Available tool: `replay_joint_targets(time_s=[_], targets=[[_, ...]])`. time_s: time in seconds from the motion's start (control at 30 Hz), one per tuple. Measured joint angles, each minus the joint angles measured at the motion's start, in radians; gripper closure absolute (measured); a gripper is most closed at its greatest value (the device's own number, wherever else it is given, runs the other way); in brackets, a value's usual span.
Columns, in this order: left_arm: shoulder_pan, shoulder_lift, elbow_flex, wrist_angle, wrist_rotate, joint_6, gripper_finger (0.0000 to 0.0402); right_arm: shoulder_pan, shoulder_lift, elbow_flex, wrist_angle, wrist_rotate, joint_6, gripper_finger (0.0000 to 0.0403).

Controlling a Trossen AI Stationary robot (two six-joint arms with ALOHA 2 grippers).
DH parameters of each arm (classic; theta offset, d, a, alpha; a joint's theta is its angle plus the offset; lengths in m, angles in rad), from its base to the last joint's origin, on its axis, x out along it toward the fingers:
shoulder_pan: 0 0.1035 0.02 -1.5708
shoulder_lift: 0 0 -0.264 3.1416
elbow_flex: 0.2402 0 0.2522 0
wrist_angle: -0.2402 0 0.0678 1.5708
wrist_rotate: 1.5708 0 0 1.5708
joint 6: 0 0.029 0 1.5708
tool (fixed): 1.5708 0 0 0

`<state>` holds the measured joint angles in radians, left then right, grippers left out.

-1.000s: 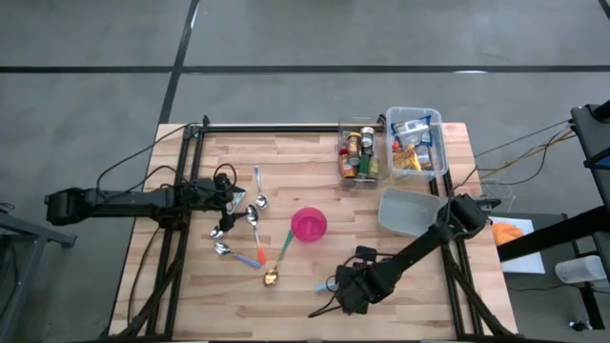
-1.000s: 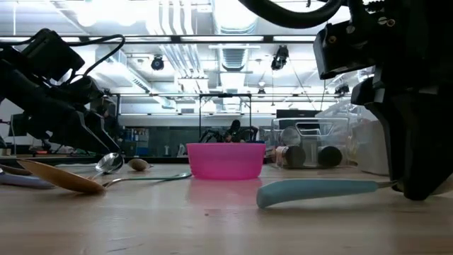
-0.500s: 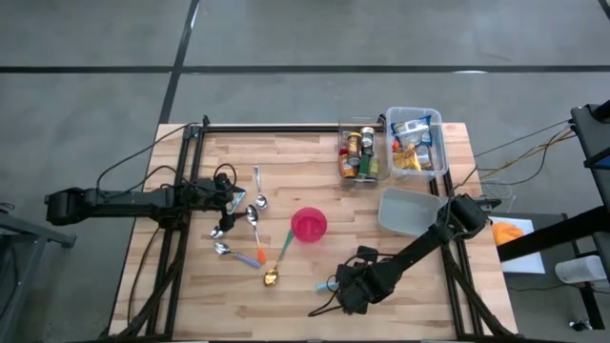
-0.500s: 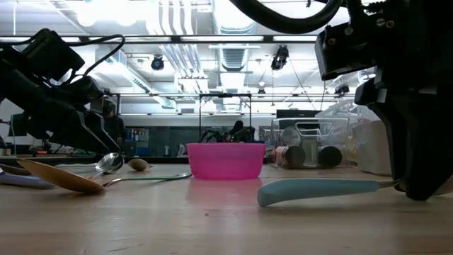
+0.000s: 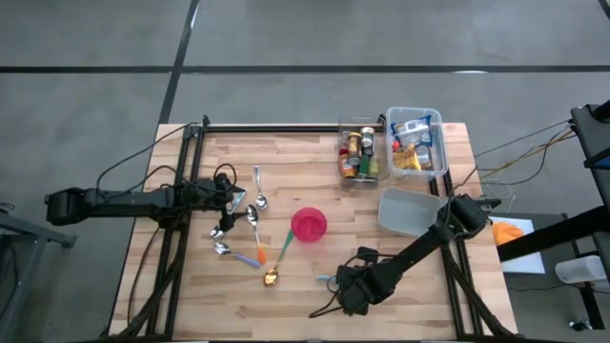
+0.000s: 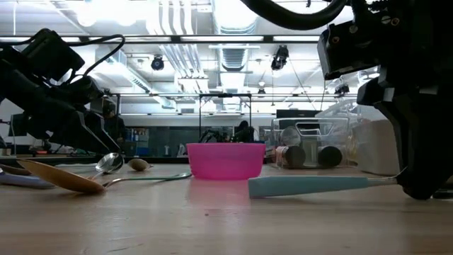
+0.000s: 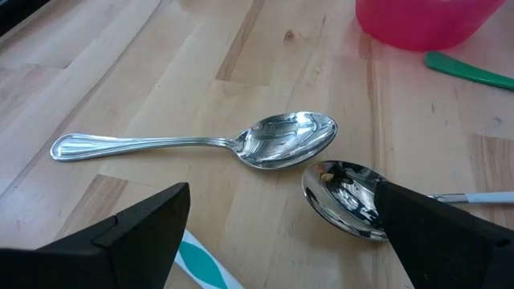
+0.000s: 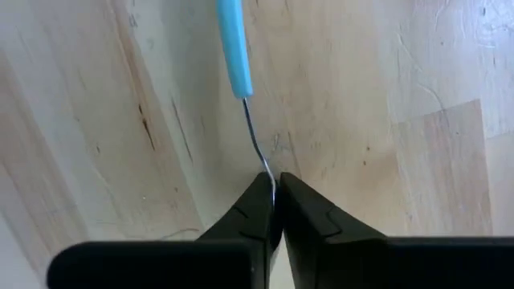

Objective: Pick & Place Food Item
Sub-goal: Put the blue spoon into the gray bin

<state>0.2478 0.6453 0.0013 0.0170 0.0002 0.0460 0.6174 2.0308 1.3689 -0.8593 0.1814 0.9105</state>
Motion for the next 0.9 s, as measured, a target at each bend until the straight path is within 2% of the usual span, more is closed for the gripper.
replay_joint_targets(time_s=[0.53,0.9], targets=[[0.000,0.000,0.000,0.000,0.000,0.000,0.0006,0.000,-0.015,0.001,-0.002,0.001,0.005,0.0376],[0.000,0.000,0.000,0.000,0.000,0.000,0.0006,0.002,-0.148,0.002,-0.059,0.009,0.166,0.0376]])
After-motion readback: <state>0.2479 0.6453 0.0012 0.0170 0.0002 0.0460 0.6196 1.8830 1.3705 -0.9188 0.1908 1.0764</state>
